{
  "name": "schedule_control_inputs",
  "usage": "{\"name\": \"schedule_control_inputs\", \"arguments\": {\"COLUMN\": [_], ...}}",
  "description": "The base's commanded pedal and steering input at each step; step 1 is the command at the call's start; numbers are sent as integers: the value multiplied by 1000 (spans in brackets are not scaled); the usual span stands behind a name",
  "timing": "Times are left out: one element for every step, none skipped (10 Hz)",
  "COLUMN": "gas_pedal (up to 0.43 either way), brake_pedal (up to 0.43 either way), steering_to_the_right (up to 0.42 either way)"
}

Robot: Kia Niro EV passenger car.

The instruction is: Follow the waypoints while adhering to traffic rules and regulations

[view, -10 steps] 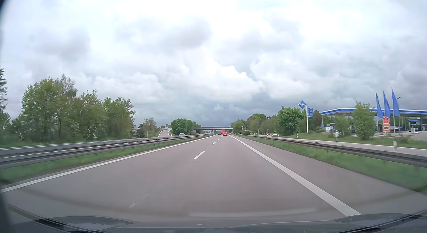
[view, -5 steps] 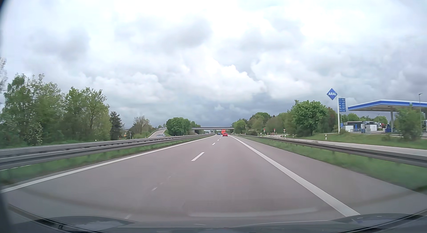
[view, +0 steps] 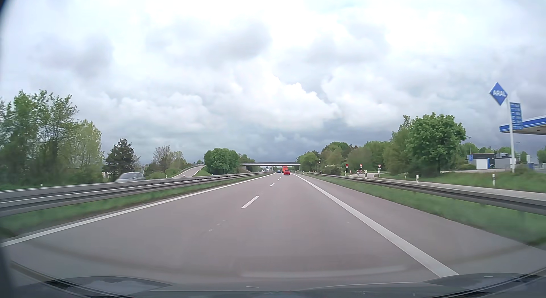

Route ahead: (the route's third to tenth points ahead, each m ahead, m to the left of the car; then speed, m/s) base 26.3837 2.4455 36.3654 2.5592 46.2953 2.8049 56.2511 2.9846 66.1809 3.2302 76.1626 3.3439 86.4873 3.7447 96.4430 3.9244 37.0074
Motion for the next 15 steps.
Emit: {"name": "schedule_control_inputs", "arguments": {"gas_pedal": [150, 157, 177, 197, 197, 209, 220, 228, 240, 260, 280, 280, 280, 280, 280], "brake_pedal": [6, 12, 12, 12, 12, 12, 12, 6, 12, 12, 12, 12, 12, 12, 12], "steering_to_the_right": [-2, -2, -3, -2, -3, -3, -3, -3, -3, -3, -2, -3, -2, -3, -2]}}
